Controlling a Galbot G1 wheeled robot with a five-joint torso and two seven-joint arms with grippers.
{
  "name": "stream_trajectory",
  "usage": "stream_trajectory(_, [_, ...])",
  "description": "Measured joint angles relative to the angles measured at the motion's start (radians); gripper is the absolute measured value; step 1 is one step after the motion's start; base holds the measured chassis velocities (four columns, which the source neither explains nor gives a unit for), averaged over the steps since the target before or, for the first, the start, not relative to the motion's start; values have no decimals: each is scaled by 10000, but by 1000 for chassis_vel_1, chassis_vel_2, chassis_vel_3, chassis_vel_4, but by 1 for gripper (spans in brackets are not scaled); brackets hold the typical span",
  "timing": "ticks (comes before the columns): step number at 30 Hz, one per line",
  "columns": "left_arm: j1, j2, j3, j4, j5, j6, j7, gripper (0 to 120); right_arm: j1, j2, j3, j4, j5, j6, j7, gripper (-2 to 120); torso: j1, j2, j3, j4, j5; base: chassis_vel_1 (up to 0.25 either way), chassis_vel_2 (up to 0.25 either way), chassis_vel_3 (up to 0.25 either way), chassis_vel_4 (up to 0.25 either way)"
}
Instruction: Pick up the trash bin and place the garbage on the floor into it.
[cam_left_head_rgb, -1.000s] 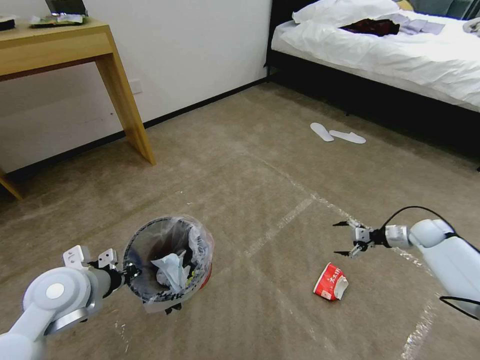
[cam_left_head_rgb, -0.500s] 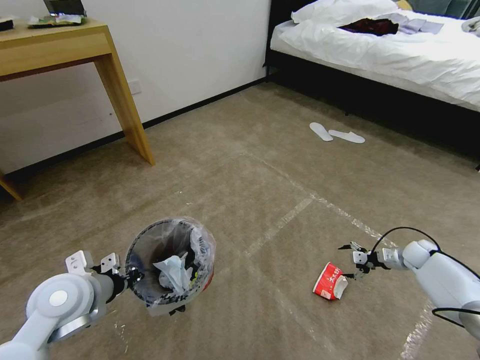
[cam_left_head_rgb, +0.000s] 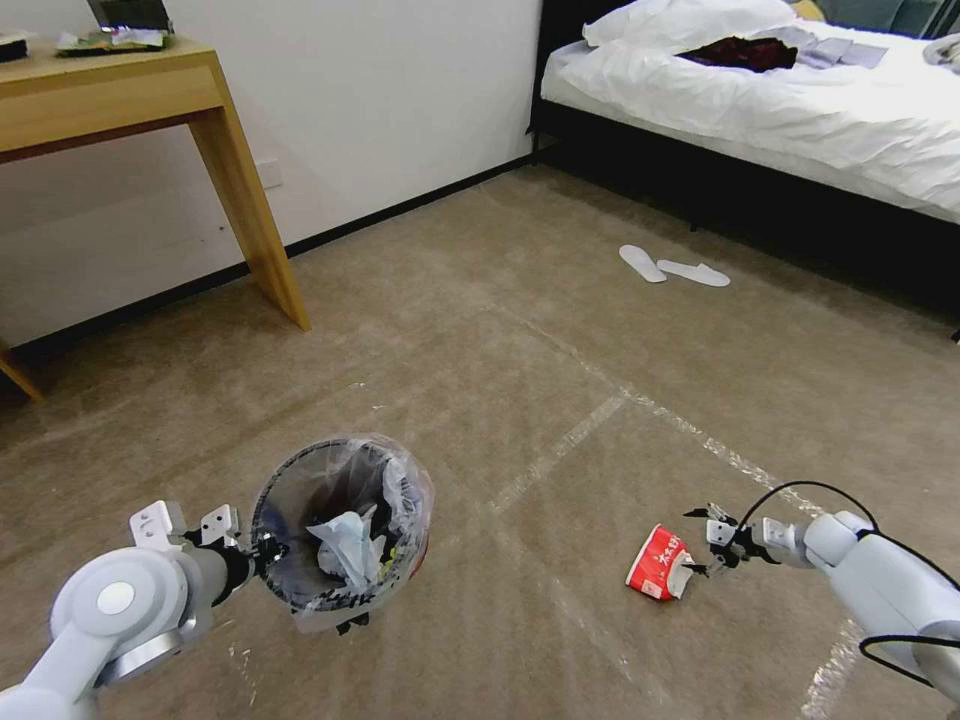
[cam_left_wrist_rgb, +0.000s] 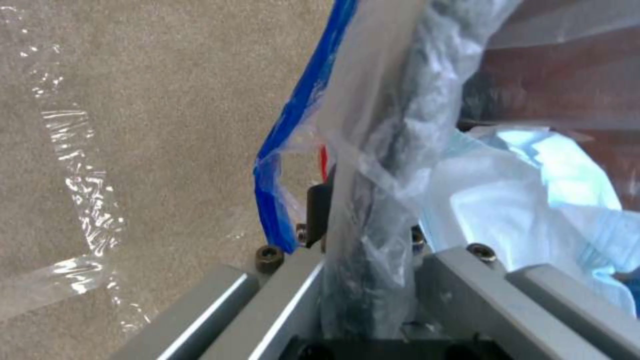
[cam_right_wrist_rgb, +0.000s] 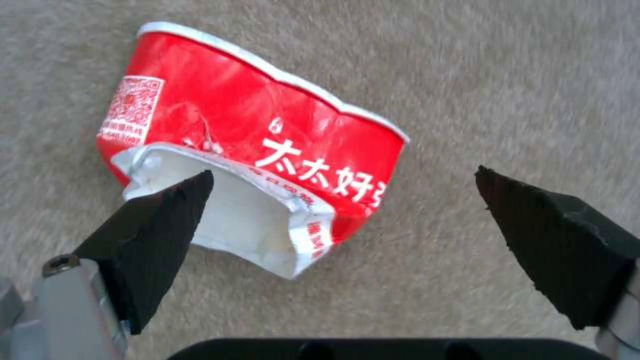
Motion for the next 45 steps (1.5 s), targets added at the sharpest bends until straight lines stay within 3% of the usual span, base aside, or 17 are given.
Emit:
stream_trajectory(11, [-11, 46, 1, 113, 43, -6, 104, 0, -266, 414, -267, -399, 456, -779, 966, 100, 0, 0, 1, 0, 2, 0, 0, 0, 0])
stream_trajectory(45, [38, -46, 20, 120, 198, -6, 291, 0, 0, 1020, -880, -1182, 408, -1538, 1591, 100, 0, 0, 1, 0, 1, 0, 0, 0, 0])
